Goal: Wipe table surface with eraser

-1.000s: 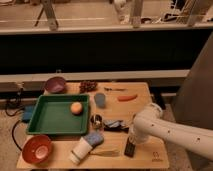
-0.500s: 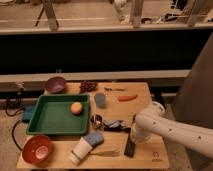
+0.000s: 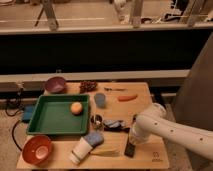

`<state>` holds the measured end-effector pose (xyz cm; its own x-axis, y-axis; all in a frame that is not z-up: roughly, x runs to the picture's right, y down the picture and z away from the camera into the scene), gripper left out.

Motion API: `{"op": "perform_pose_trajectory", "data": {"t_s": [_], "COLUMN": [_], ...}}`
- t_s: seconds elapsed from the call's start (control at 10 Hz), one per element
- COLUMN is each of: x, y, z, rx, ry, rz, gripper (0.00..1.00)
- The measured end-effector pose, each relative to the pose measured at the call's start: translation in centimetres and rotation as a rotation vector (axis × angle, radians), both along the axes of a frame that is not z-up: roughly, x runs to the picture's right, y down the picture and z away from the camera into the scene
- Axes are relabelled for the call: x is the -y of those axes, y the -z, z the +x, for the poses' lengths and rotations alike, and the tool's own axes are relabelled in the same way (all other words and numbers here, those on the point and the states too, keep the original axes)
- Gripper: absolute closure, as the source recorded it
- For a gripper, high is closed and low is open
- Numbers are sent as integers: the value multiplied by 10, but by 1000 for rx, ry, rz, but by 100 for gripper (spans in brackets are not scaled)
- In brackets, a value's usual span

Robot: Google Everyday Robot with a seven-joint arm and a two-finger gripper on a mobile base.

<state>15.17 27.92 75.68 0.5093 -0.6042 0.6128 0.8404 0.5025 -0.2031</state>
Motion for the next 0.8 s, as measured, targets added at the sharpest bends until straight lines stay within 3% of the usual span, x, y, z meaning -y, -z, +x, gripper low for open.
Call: {"op": "perform_pose_trajectory", "data": {"t_s": [0.1,0.8], "x": [1,3], "y": [1,3], "z": [1,-2], "rx": [10,35], "ry": [-9,8], "rz": [3,12], "gripper": [20,20]}}
